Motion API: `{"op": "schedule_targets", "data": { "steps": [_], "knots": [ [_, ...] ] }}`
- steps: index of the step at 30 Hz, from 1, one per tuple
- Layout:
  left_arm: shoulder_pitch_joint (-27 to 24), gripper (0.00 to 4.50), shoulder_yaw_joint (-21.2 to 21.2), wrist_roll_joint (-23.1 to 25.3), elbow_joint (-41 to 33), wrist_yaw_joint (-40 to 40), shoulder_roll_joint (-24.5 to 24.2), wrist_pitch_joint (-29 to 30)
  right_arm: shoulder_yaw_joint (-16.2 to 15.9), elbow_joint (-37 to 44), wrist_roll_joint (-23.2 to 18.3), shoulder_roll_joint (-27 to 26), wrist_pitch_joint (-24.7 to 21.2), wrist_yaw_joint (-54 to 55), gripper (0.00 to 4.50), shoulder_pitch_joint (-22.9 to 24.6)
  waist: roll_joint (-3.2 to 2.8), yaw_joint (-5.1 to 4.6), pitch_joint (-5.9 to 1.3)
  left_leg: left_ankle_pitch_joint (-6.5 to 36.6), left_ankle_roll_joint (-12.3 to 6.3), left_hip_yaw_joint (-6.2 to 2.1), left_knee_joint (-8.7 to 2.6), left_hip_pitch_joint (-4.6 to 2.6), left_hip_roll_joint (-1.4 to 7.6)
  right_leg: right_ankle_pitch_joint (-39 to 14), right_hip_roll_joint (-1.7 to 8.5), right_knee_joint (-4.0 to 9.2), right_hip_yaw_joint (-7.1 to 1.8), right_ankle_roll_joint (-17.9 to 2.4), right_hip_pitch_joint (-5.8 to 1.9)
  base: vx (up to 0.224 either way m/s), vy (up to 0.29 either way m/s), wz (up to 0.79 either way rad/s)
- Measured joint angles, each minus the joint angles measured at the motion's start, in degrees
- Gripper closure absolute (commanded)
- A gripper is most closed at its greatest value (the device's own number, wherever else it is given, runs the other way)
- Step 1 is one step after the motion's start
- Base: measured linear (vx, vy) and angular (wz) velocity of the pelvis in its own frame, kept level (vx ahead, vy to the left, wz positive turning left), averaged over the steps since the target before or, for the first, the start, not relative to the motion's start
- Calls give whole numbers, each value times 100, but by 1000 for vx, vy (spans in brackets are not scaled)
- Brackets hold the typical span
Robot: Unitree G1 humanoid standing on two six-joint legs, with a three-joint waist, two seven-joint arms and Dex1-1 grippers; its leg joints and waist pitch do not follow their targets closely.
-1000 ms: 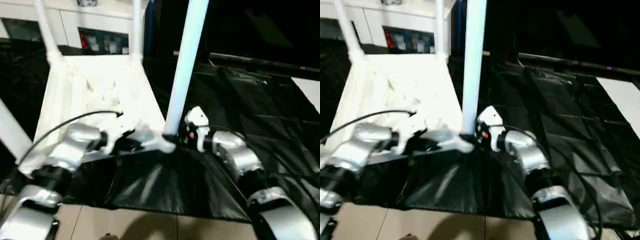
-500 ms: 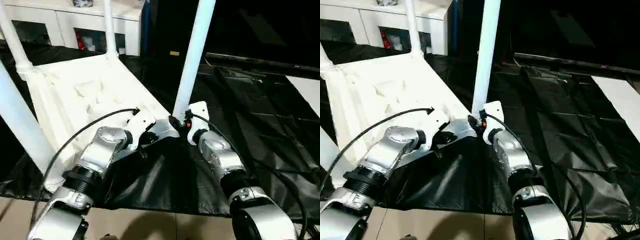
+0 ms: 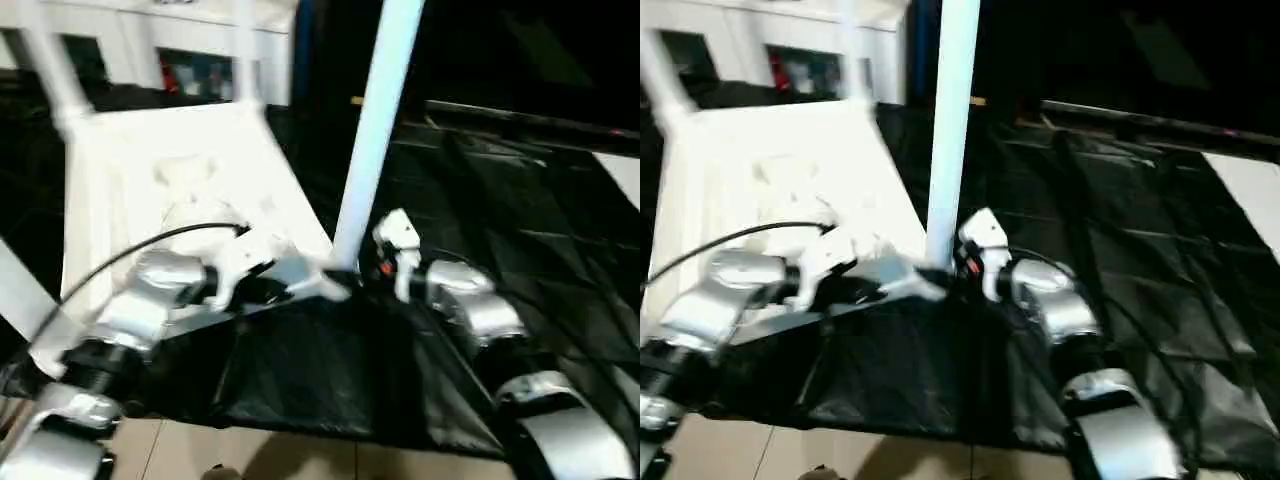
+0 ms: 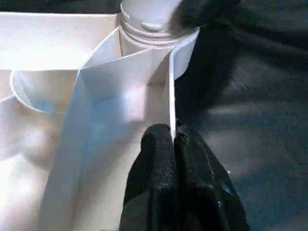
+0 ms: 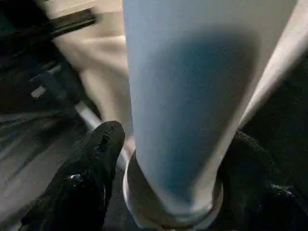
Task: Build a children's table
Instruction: Rotate leg to tighten
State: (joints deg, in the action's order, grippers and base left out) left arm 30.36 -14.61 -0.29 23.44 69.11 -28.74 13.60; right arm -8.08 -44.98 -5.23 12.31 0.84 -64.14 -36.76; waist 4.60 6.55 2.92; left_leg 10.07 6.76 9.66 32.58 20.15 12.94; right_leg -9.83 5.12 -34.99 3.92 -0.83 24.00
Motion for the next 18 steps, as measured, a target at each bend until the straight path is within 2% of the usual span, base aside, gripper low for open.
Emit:
{"op": "schedule_targets", "data": {
  "steps": [2,5,8,10,18],
  "knots": [
    [-19,450,-2,-14,9,216,-69,-94,-73,47,-17,140,-14,-350,170,1,0,26,0,4,-7,9,5,1,-2,-2,8,2,-2,-4,-4,0,0,0],
    [-37,450,-26,-92,33,479,-149,-140,-187,150,-38,285,-55,-799,207,21,0,54,1,4,-7,12,10,0,1,-2,9,-5,-2,-3,-4,0,0,0],
    [-49,450,-45,-116,55,626,-194,-200,-247,214,-88,344,-67,-989,209,34,0,64,1,3,-4,11,10,-5,4,-2,9,-21,-1,-3,-3,0,0,0],
    [-49,450,-48,-116,85,687,-209,-241,-254,224,-89,350,-85,-1059,236,39,0,65,1,3,-3,9,9,-7,5,-2,8,-27,0,-2,-3,0,0,0],
    [-49,450,-48,-120,125,801,-191,-330,-265,437,-109,336,-190,-1136,245,153,0,92,1,1,-1,8,9,-5,5,-2,8,-32,-1,-1,-5,0,0,0]
  ]
}}
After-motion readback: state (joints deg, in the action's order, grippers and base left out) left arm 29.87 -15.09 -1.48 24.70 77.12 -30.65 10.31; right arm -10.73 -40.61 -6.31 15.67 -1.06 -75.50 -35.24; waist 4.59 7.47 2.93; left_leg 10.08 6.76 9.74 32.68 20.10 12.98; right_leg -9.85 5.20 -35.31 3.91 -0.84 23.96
